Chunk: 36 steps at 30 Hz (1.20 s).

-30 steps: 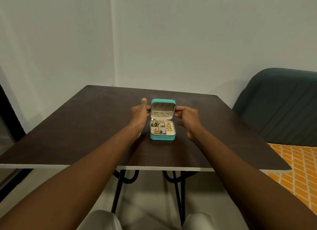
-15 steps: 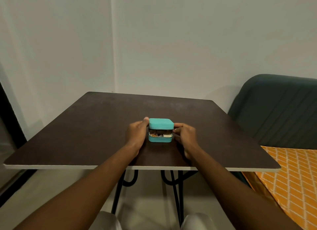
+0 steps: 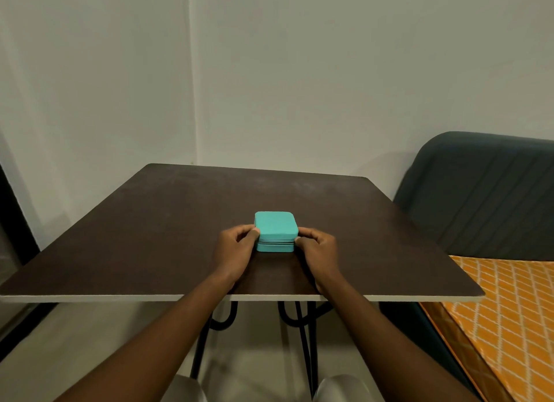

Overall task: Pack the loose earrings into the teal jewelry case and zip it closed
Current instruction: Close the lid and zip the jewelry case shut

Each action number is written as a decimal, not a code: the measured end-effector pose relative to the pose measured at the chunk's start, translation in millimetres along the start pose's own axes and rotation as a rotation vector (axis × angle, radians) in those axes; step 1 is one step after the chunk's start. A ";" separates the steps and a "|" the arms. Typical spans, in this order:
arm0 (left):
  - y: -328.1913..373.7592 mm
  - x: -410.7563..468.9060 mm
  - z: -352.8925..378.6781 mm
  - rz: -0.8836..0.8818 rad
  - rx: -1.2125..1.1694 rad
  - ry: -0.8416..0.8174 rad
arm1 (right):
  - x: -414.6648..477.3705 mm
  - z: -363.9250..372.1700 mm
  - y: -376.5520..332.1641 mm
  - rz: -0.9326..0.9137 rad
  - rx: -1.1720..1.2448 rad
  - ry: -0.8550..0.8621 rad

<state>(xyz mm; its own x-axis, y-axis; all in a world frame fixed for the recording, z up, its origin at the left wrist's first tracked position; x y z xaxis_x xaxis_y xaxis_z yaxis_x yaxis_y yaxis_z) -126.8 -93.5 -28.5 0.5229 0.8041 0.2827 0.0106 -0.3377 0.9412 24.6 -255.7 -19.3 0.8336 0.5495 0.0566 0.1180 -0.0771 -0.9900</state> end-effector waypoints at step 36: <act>-4.6 83.3 33.8 0.053 0.245 -0.455 | 10.3 20.9 2.6 -0.165 -0.274 -0.143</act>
<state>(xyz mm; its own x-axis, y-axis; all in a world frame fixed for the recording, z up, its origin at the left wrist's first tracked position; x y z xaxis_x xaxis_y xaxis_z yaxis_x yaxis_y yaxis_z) -54.4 -41.5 -15.6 0.8452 0.5072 0.1688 0.1444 -0.5207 0.8414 22.2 -232.8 -24.0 0.7096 0.6825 0.1750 0.4012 -0.1873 -0.8966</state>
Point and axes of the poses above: each hand's wrist, its own x-axis towards the middle knuckle, its own z-axis out of the palm, y = z × x, the point moved 10 cm from there along x, towards the middle knuckle, and after that the axes turned 5 degrees about z, right-handed, at the moved point
